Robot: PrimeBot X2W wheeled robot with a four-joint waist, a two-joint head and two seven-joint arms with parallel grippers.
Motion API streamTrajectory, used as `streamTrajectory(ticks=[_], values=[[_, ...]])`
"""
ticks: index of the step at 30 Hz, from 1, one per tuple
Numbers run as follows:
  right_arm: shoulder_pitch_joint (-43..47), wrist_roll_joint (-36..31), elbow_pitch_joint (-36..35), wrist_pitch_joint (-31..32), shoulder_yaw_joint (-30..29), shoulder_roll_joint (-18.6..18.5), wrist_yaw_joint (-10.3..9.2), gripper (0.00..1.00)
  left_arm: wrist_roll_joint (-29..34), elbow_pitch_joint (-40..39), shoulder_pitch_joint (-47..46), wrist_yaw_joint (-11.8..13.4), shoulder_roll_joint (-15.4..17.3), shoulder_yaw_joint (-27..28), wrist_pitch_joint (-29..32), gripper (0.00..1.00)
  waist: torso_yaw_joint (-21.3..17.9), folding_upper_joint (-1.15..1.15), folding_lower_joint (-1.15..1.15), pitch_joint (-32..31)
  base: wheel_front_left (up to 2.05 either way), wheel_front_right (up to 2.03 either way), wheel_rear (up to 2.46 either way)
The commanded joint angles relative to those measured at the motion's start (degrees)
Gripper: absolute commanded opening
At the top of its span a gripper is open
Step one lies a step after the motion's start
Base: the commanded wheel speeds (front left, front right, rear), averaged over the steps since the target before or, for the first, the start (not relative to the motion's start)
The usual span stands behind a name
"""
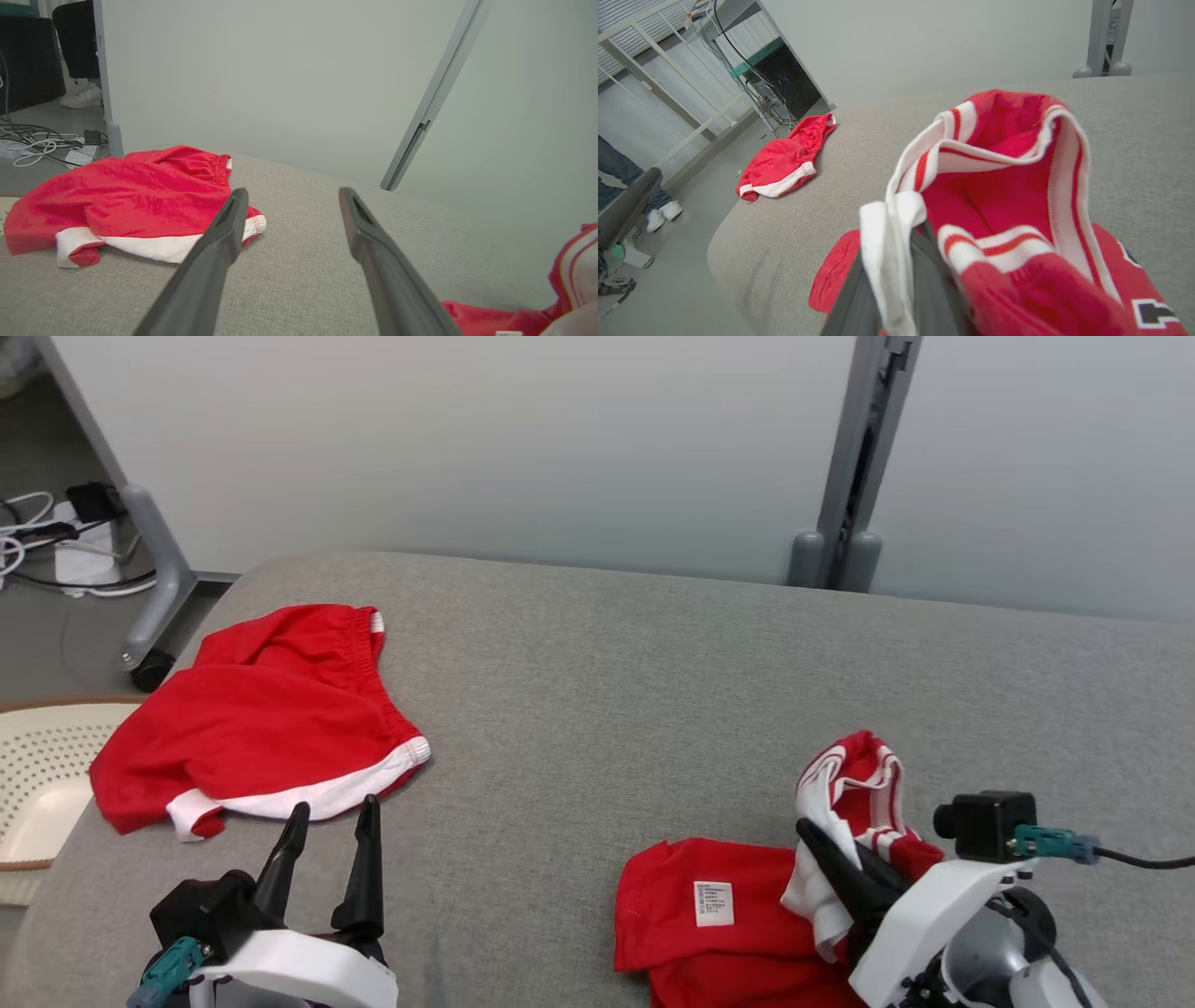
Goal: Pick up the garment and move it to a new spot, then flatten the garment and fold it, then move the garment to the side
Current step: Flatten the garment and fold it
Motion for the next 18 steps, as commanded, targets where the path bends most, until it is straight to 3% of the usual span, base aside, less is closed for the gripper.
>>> streamTrajectory(ticks=[1, 13, 14, 15, 16, 18], values=[[-0.5, -0.2, 0.3, 0.1, 0.2, 0.2, 0.01, 0.0, 0.3, 0.1, -1.2, -0.3, 0.2, 0.1, 0.1, 1.0, 1.4, 0.0, 0.0, 0.3, 0.0, 0.0, 0.0], [-7.7, 2.0, 13.6, -1.6, 7.1, 4.4, 0.01, 0.0, 0.2, 1.2, -2.4, -0.7, -0.1, -0.4, 0.3, 1.0, 6.2, 0.0, 0.0, 1.3, 0.0, 0.0, 0.0], [-8.2, 2.2, 14.8, -1.9, 7.8, 4.6, 0.01, 0.09, 0.2, 1.3, -2.5, -0.7, -0.1, -0.5, 0.3, 1.0, 6.3, 0.0, 0.0, 1.3, 0.0, 0.0, 0.0], [-8.7, 2.7, 15.9, -2.3, 8.4, 4.8, 0.01, 0.45, 0.1, 1.4, -2.6, -0.7, -0.1, -0.4, 0.3, 1.0, 6.3, 0.0, 0.0, 1.3, 0.0, 0.0, 0.0], [-9.1, 3.6, 16.7, -2.7, 9.0, 4.9, 0.01, 1.0, 0.0, 1.5, -2.6, -0.7, -0.1, -0.4, 0.3, 1.0, 6.2, 0.0, 0.0, 1.3, 0.0, 0.0, 0.0], [-9.8, 5.3, 17.7, -3.4, 10.4, 5.1, 0.01, 1.0, -0.1, 1.7, -2.4, -0.5, -0.2, -0.4, 0.2, 1.0, 5.8, 0.0, 0.0, 1.2, 0.0, 0.0, 0.0]])
